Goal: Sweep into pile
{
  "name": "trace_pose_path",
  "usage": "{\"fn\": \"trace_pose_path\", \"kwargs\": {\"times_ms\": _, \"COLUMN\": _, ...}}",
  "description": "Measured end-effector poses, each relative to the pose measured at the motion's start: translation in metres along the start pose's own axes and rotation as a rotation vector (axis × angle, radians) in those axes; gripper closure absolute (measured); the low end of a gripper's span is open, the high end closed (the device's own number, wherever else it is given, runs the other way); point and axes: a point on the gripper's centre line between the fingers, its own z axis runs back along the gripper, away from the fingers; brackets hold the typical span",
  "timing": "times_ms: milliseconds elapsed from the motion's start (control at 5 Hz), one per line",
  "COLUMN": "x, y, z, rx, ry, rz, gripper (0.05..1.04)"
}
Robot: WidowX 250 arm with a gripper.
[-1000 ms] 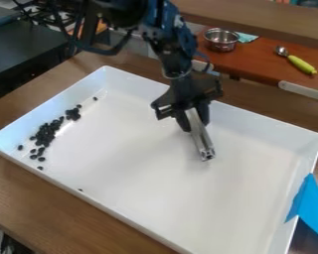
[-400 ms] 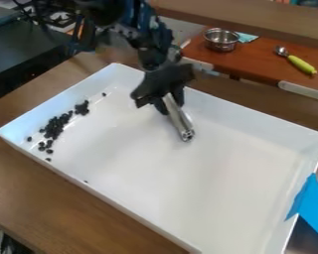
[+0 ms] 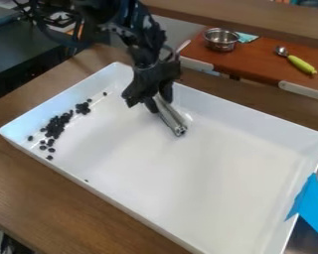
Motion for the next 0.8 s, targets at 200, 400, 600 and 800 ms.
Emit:
{"fn": "trace_pose_path", "kwargs": {"times_ms": 200, "x": 0.006, "y": 0.013, "z": 0.002, "rx": 0.031, "ry": 0.001, "rz": 0.057, "gripper": 0.714}}
{"fn": "trace_pose_path", "kwargs": {"times_ms": 400, "x": 0.019, "y": 0.025, "z": 0.004, "rx": 0.034, "ry": 0.007, "rz": 0.09, "gripper": 0.714}}
{"fn": "trace_pose_path", "kwargs": {"times_ms": 600, "x": 0.026, "y": 0.029, "z": 0.005, "rx": 0.017, "ry": 0.02, "rz": 0.084, "gripper": 0.714}}
{"fn": "trace_pose_path", "kwargs": {"times_ms": 800, "x": 0.046, "y": 0.026, "z": 0.011, "rx": -0.028, "ry": 0.001, "rz": 0.114, "gripper": 0.714}}
